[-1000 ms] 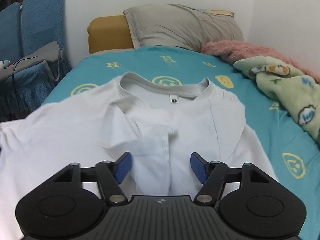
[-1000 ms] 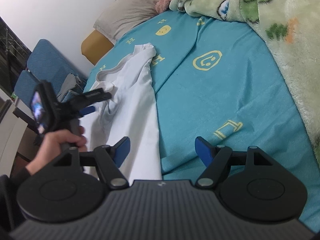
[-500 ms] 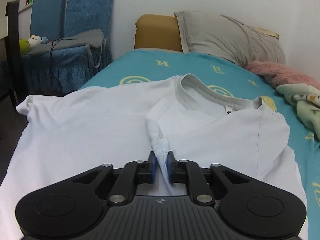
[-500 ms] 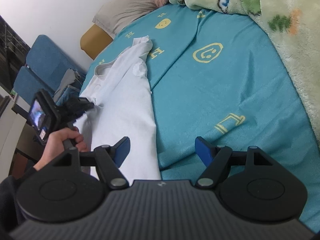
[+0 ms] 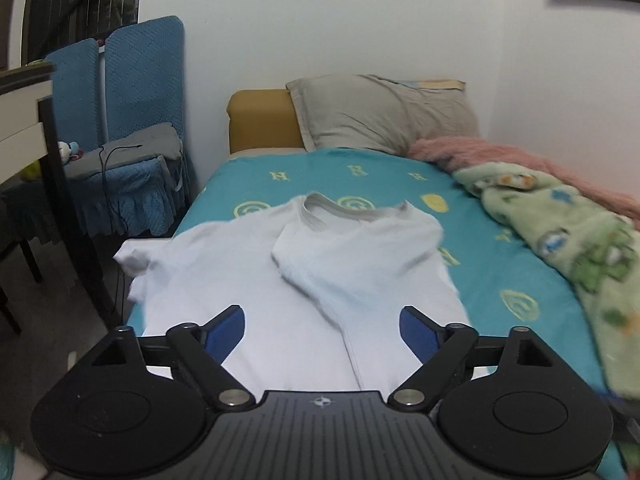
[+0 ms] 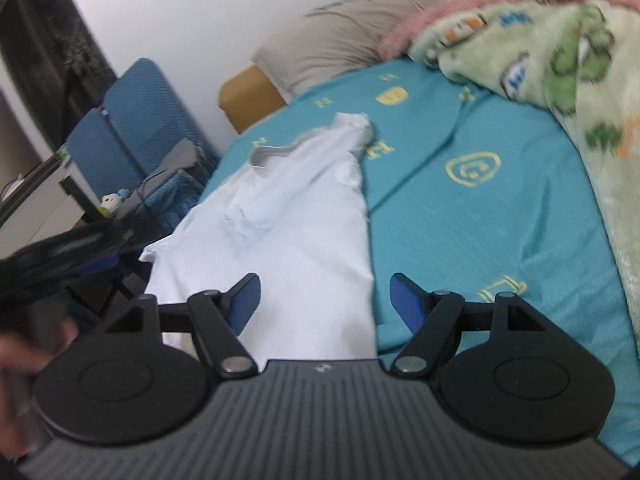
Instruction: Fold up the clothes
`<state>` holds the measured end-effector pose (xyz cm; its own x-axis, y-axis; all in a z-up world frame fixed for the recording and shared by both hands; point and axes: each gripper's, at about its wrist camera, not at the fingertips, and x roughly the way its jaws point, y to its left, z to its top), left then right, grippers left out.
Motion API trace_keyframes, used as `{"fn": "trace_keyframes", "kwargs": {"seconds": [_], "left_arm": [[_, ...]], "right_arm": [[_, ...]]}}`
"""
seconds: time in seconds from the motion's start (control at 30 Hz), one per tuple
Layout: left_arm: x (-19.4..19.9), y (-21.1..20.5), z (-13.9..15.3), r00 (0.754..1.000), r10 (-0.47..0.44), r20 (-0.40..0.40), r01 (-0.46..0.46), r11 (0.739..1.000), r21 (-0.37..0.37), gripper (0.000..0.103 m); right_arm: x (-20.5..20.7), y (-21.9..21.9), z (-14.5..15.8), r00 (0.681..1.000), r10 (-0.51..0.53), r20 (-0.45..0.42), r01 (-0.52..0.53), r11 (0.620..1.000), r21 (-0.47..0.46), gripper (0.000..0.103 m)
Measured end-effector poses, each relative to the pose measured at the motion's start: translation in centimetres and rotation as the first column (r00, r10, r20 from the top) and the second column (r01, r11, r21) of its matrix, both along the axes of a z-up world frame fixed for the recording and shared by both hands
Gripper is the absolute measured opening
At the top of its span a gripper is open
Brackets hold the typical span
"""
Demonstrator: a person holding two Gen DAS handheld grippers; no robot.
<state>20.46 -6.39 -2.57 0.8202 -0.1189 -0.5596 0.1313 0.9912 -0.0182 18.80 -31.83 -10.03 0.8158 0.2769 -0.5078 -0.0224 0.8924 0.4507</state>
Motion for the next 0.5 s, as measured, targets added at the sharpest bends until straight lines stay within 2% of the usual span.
{"fn": "trace_keyframes", "kwargs": {"seconds": [0.17, 0.37, 0.5], "left_arm": [[-6.8, 1.1, 1.1, 0.999, -0.035, 0.035, 0.035, 0.999, 0.014, 0.098], [-8.8, 2.3, 2.2, 0.996, -0.049, 0.071, 0.051, 0.998, -0.035, 0.102], [-10.2, 3.2, 2.9, 0.994, -0.056, 0.096, 0.063, 0.996, -0.067, 0.103]], "right_arm": [[-2.1, 2.3, 1.5, 0.997, 0.059, 0.059, -0.054, 0.996, -0.077, 0.073], [-4.8, 4.5, 3.0, 0.987, 0.115, 0.111, -0.095, 0.981, -0.166, 0.073], [-5.6, 5.3, 3.5, 0.984, 0.107, 0.141, -0.075, 0.974, -0.215, 0.073]]}}
